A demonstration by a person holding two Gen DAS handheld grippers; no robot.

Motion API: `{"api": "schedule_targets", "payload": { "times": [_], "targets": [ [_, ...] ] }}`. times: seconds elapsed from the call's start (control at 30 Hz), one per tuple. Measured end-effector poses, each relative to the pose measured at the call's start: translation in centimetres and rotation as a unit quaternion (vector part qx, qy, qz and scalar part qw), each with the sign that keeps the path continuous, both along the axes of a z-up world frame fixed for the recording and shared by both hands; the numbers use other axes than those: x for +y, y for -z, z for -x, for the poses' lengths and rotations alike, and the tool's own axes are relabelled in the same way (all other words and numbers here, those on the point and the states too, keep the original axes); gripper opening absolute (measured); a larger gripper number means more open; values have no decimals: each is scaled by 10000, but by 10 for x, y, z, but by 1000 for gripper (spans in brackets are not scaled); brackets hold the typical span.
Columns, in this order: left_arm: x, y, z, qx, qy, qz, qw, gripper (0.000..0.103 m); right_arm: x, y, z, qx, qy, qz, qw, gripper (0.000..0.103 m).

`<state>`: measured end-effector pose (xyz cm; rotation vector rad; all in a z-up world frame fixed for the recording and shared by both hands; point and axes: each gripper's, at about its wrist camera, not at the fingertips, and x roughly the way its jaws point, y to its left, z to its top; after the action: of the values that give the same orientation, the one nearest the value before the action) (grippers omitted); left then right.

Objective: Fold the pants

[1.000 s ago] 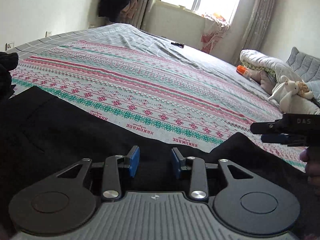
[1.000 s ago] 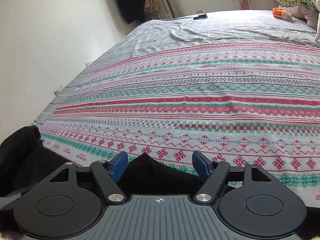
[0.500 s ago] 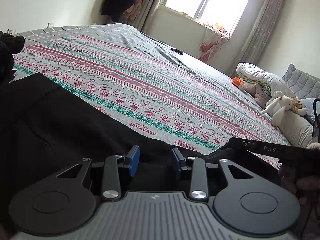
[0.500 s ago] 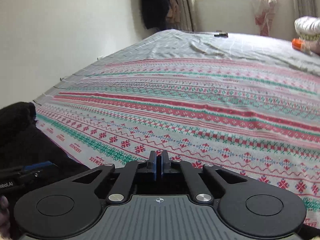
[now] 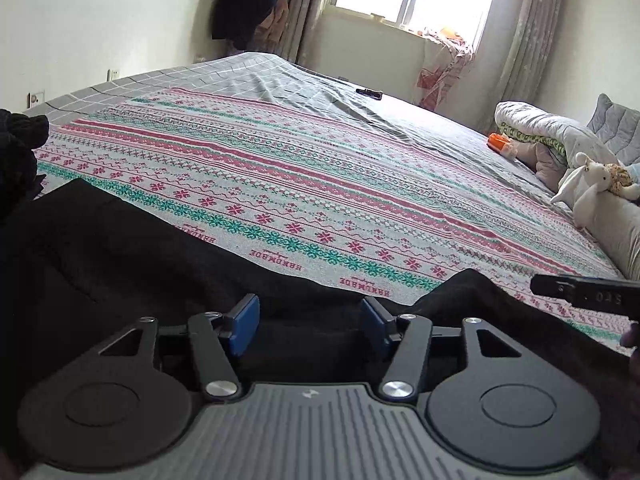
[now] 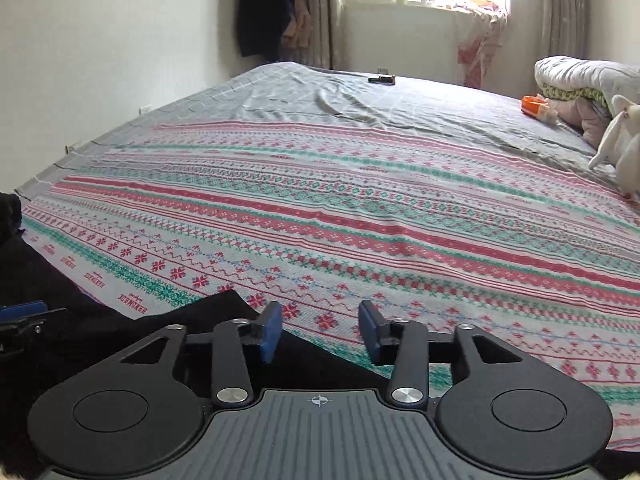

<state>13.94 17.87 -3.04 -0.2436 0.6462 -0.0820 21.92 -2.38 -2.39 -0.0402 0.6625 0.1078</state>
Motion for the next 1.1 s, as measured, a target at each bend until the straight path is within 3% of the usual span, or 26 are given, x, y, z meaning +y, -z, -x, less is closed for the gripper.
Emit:
{"api": "schedule_targets", "payload": {
  "times": [0.07, 0.27, 0.47, 0.67, 0.9, 1.1],
  "targets": [
    [-6, -4, 3, 110, 49, 108, 9999, 76, -20, -11, 21, 5, 46, -41, 10000, 63],
    [-40, -21, 22, 281, 315, -164, 9990, 85, -82, -30, 80, 126, 447, -62, 9989, 73],
    [-76, -32, 45, 318, 654, -43, 9973, 96, -131, -39, 137, 346, 972, 32, 9947, 79],
    [-112, -38, 64, 448, 948, -245, 9942, 102, -174, -47, 201, 641, 1437, 58, 9875, 82],
    [-144, -40, 103, 247, 1320, -362, 9903, 103, -212, -45, 260, 544, 1793, 411, 9814, 88],
    [-170, -22, 122, 313, 1511, -203, 9878, 103, -253, -33, 308, 534, 2336, -17, 9709, 94]
  ]
}}
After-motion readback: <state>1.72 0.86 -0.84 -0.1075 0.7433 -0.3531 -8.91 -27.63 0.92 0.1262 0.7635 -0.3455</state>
